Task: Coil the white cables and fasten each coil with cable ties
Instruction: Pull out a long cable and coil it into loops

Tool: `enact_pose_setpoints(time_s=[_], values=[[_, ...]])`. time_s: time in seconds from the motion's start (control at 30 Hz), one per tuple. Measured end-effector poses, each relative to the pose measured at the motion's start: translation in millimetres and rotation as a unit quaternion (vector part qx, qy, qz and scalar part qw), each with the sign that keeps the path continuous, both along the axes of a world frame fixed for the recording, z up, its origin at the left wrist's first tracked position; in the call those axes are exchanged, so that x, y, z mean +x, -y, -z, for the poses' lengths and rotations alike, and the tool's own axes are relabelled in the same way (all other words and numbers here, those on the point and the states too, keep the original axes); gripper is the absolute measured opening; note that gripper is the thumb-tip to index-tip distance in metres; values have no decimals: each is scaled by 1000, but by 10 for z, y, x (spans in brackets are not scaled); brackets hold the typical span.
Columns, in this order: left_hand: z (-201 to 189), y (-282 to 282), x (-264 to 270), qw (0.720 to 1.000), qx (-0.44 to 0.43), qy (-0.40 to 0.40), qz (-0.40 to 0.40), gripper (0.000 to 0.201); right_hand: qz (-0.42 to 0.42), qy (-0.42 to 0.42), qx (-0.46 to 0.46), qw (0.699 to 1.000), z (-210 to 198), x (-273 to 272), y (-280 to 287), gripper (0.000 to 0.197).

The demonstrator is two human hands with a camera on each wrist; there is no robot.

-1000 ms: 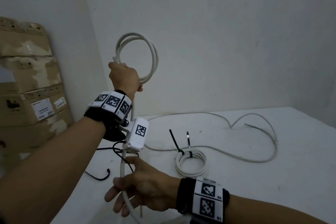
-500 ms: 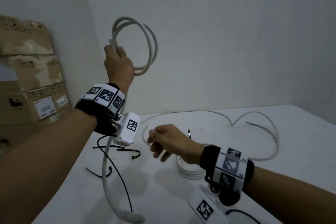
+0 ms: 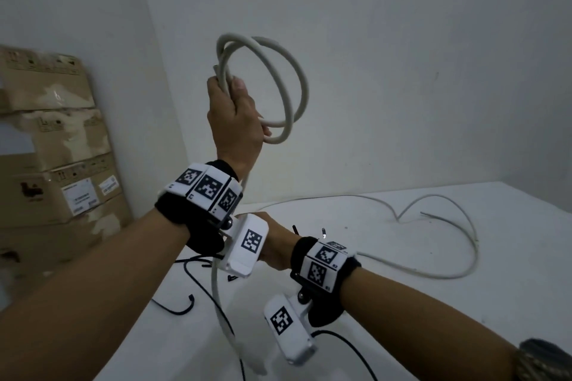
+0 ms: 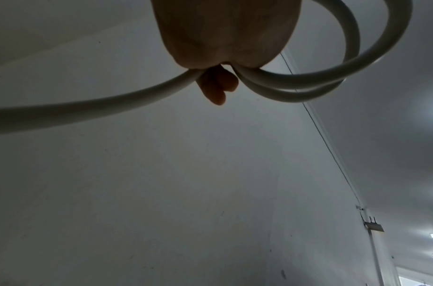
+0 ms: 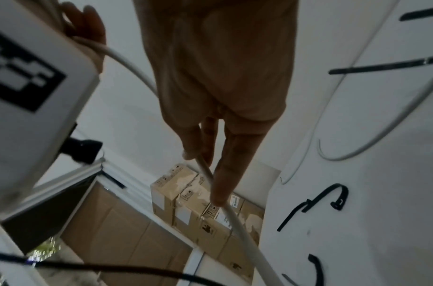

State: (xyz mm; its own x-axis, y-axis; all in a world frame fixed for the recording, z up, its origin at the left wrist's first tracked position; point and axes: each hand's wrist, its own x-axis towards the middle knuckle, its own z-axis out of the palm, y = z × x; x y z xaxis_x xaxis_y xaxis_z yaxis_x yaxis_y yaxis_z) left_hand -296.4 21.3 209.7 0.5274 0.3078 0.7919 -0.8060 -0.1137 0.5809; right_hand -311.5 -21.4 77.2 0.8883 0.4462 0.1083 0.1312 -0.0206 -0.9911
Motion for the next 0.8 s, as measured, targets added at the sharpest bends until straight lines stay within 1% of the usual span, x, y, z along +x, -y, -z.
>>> enact_pose_setpoints(time_s=[0.03, 0.1, 0.13, 0.2, 0.23, 0.3, 0.37, 0.43, 0.5, 0.57, 0.63, 0.67, 0.7, 0.77, 0.8], values=[[17, 12, -20, 1000, 1, 0, 4, 18, -5, -13, 9, 1000, 7, 19, -9, 28], [43, 21, -39, 1000, 10, -9, 4, 15, 6, -18, 16, 1000, 29, 67, -55, 19], [50, 12, -33, 999, 27, -16, -6, 15, 25, -15, 17, 999, 41, 85, -86, 16], [45, -34, 13, 995, 87, -17, -47, 17, 61, -16, 15, 998, 61, 102, -125, 20], [38, -76, 53, 991, 115, -12, -71, 17, 71, -22, 19, 997, 89, 120, -130, 18], [9, -182, 144, 981, 155, 3, -117, 17, 72, -36, 33, 996, 129, 136, -126, 10], [-17, -316, 237, 966, 190, 14, -172, 24, 72, -46, 34, 996, 143, 121, -103, 13], [-15, -464, 315, 950, 225, 17, -218, 27, 75, -29, 9, 997, 146, 129, -53, 16], [18, -603, 368, 942, 233, 11, -241, 27, 83, -4, -28, 996, 138, 153, 26, 19], [56, -672, 387, 949, 200, 4, -244, 27, 80, 5, -41, 996, 146, 160, 94, 20], [67, -639, 378, 960, 167, 12, -227, 26, 58, -9, -30, 998, 155, 135, 106, 18], [67, -591, 356, 962, 164, 22, -216, 26, 44, -11, -32, 998, 151, 106, 87, 17], [69, -525, 319, 963, 169, 34, -206, 26, 33, -5, -42, 999, 149, 89, 60, 16], [89, -363, 220, 960, 195, 62, -189, 25, 23, 37, -96, 994, 120, 51, -9, 6], [109, -278, 165, 959, 207, 78, -176, 24, 32, 59, -123, 990, 96, 40, -49, 11]])
